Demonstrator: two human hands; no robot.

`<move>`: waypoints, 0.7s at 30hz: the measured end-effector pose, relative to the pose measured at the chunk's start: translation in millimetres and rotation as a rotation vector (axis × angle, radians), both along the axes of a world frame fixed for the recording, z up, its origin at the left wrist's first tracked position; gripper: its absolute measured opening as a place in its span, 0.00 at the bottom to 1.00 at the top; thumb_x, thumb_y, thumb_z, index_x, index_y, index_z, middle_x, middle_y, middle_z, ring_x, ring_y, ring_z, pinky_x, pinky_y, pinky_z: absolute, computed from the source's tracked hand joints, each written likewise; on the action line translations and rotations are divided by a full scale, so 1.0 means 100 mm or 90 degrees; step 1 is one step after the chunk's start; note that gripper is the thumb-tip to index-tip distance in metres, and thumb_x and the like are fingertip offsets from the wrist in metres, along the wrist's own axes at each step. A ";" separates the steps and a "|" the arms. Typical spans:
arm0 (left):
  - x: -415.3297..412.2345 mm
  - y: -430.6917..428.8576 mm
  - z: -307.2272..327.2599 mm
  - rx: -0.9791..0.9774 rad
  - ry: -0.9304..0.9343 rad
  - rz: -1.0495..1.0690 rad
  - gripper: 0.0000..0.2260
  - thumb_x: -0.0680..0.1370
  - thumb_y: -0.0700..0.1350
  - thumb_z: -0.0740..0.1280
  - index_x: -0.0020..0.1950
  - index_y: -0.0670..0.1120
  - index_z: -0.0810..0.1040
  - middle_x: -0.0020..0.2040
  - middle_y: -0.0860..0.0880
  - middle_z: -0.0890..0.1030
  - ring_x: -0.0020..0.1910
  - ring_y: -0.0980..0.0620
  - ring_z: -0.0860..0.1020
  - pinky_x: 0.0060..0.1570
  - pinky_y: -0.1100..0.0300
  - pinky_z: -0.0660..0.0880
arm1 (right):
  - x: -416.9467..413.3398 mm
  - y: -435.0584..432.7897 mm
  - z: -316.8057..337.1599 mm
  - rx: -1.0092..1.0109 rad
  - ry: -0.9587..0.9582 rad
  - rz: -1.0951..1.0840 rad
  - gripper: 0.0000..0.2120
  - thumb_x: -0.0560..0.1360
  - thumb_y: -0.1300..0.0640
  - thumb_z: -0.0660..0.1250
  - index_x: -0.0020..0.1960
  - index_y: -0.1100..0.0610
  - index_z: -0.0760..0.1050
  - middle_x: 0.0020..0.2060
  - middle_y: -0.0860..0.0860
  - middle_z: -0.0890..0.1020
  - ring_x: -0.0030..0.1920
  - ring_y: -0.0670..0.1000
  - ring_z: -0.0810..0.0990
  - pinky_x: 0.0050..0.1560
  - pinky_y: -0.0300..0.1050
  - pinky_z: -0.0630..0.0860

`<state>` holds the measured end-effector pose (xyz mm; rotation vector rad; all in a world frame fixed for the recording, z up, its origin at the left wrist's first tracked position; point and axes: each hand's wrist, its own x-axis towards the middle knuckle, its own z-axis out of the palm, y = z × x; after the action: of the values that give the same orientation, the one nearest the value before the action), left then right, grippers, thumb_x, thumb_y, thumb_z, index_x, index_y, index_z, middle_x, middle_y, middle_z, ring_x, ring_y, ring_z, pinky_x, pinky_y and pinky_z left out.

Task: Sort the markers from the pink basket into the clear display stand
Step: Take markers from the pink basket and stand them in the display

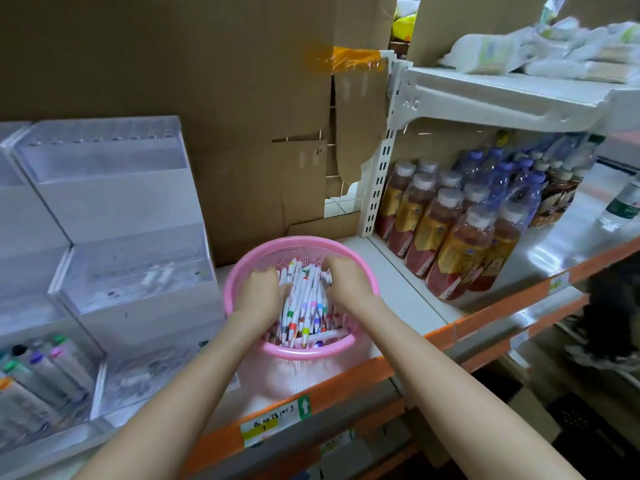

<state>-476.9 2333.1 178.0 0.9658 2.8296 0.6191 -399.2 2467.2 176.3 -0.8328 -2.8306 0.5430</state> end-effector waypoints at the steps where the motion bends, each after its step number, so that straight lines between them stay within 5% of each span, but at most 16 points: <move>1: 0.00 0.01 -0.01 -0.011 0.014 0.006 0.08 0.81 0.45 0.61 0.43 0.46 0.68 0.32 0.54 0.69 0.27 0.60 0.68 0.22 0.67 0.60 | 0.02 0.01 0.01 0.023 -0.022 -0.006 0.13 0.74 0.69 0.62 0.57 0.60 0.73 0.52 0.56 0.79 0.52 0.56 0.78 0.46 0.46 0.74; 5: 0.00 -0.01 -0.01 -0.049 0.047 0.005 0.08 0.80 0.37 0.57 0.41 0.45 0.67 0.35 0.50 0.73 0.32 0.54 0.70 0.28 0.64 0.61 | 0.07 -0.02 0.06 0.065 -0.123 -0.013 0.12 0.75 0.67 0.61 0.57 0.60 0.70 0.46 0.55 0.78 0.46 0.56 0.78 0.38 0.45 0.69; 10: 0.01 -0.04 0.01 -0.024 0.023 0.013 0.13 0.80 0.38 0.58 0.36 0.46 0.65 0.30 0.53 0.68 0.29 0.57 0.67 0.25 0.65 0.58 | 0.07 -0.09 0.08 0.028 -0.131 -0.012 0.05 0.73 0.67 0.61 0.43 0.58 0.68 0.34 0.51 0.72 0.36 0.52 0.72 0.26 0.40 0.63; 17: -0.04 -0.02 -0.02 0.000 -0.027 0.025 0.12 0.79 0.39 0.62 0.35 0.48 0.68 0.30 0.52 0.73 0.27 0.57 0.73 0.24 0.66 0.63 | 0.04 -0.05 0.11 -0.053 -0.104 -0.076 0.15 0.71 0.69 0.61 0.32 0.56 0.61 0.28 0.50 0.66 0.28 0.48 0.64 0.24 0.39 0.58; 21: -0.02 -0.02 -0.01 0.022 -0.024 0.039 0.12 0.78 0.38 0.61 0.35 0.46 0.68 0.30 0.51 0.73 0.27 0.56 0.72 0.23 0.67 0.62 | 0.05 -0.04 0.07 -0.102 -0.028 -0.089 0.09 0.71 0.71 0.61 0.47 0.61 0.76 0.42 0.56 0.79 0.43 0.55 0.79 0.39 0.47 0.77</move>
<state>-479.0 2331.0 176.7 0.8655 2.8346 0.6875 -394.5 2462.9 182.9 -1.0741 -2.7672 0.7465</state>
